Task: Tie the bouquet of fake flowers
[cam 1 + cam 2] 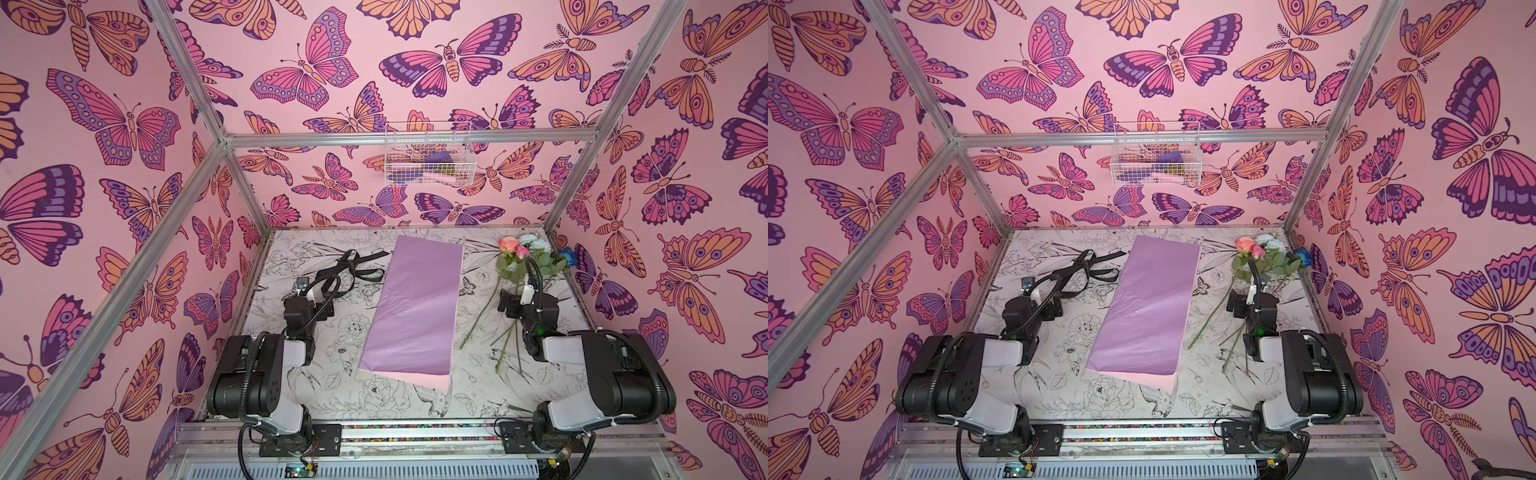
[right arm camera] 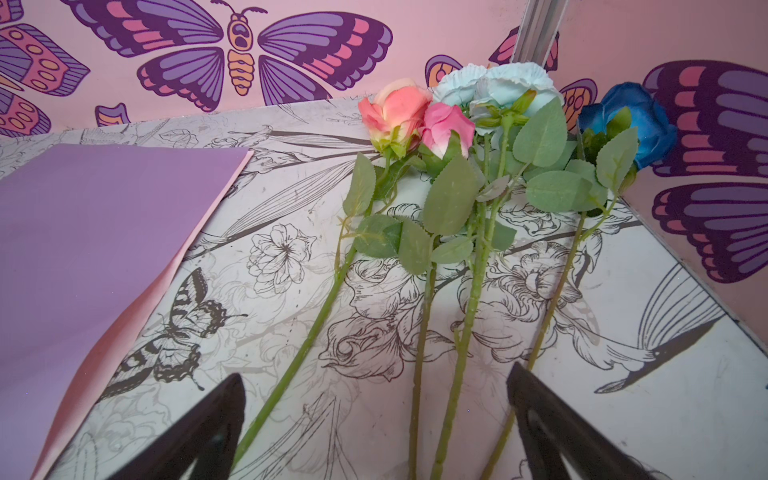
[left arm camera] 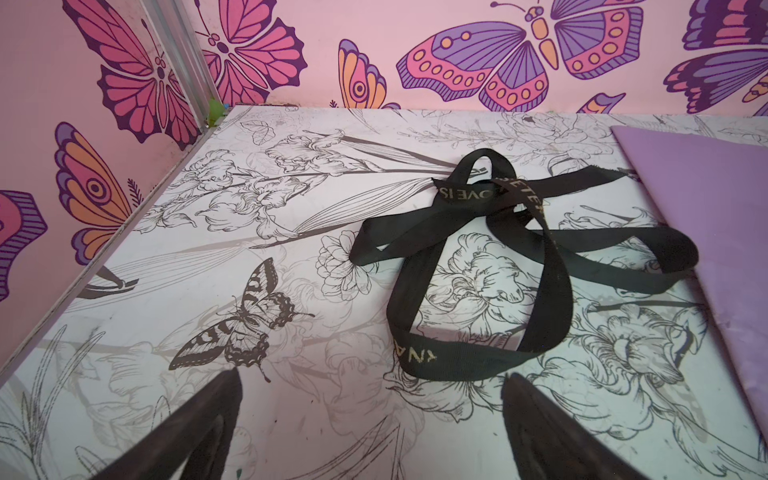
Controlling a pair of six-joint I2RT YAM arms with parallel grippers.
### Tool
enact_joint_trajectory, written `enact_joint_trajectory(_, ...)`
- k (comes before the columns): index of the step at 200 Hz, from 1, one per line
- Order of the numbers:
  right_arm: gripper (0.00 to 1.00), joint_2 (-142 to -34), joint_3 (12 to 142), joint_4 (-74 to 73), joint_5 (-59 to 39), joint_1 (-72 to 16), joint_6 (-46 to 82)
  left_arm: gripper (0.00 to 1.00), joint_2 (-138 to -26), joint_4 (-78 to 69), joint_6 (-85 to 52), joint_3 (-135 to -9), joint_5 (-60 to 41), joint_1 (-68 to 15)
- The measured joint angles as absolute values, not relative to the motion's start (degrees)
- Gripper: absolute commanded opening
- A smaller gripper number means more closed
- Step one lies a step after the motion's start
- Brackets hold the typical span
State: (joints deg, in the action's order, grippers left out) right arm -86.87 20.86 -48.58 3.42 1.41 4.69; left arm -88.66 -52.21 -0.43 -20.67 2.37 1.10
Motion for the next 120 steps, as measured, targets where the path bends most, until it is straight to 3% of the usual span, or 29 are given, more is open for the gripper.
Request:
enact_joint_trajectory(57,0.99,-84.6,25.2,-40.5,3.4,1.4,4.7,0.99,-85.1,-47.9,-0.3,-20.9,1.7,1.1)
enact_joint_trajectory(120,0.99,-67.3,28.5,-25.6,7.5,1.4,7.5,0.99,-70.1,-35.2,-3.1,-25.9,1.5,-0.4)
